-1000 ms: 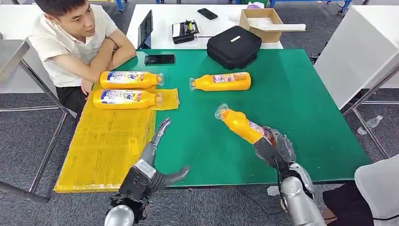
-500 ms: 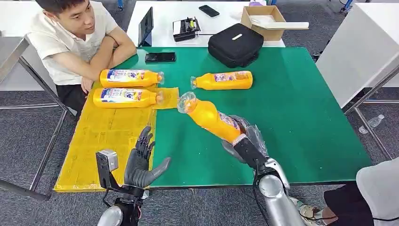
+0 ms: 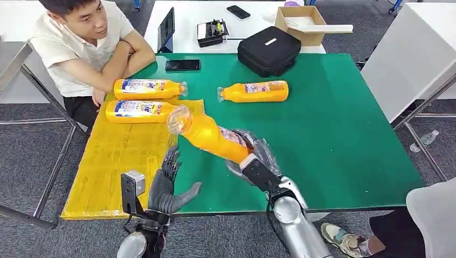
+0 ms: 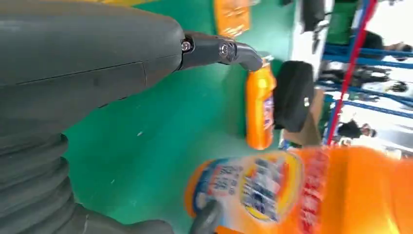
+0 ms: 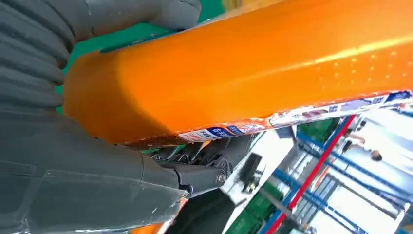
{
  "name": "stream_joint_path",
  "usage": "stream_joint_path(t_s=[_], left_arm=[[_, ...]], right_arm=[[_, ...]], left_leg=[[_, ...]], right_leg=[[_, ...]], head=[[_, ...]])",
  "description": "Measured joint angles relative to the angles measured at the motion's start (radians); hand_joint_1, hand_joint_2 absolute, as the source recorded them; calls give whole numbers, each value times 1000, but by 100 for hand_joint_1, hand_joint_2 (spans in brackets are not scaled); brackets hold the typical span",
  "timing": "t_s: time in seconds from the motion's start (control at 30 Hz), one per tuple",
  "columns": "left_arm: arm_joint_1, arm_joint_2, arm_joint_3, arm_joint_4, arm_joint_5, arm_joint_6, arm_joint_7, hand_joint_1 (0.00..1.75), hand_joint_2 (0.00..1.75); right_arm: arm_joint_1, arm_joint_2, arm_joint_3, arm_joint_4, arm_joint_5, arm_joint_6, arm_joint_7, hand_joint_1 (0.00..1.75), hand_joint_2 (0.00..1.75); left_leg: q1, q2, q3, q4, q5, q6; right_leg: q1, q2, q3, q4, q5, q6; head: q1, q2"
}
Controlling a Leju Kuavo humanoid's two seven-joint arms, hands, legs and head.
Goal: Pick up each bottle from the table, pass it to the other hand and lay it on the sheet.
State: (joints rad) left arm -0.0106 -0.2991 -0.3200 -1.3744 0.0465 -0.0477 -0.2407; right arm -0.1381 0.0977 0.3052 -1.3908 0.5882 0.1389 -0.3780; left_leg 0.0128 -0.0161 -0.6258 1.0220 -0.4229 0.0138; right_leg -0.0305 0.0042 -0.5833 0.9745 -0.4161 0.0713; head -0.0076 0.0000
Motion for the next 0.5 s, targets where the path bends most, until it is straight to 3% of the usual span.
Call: stream_joint_path(t_s=[0.5], left_arm=[[-36, 0, -27, -2, 21, 11, -18, 0, 175]], right_arm=[[-12, 26, 103, 87, 37, -14, 17, 175, 175]], left_leg=[[0, 0, -1, 0, 0, 0]], right_leg=[[0, 0, -2, 0, 0, 0]], head=[[0, 0]])
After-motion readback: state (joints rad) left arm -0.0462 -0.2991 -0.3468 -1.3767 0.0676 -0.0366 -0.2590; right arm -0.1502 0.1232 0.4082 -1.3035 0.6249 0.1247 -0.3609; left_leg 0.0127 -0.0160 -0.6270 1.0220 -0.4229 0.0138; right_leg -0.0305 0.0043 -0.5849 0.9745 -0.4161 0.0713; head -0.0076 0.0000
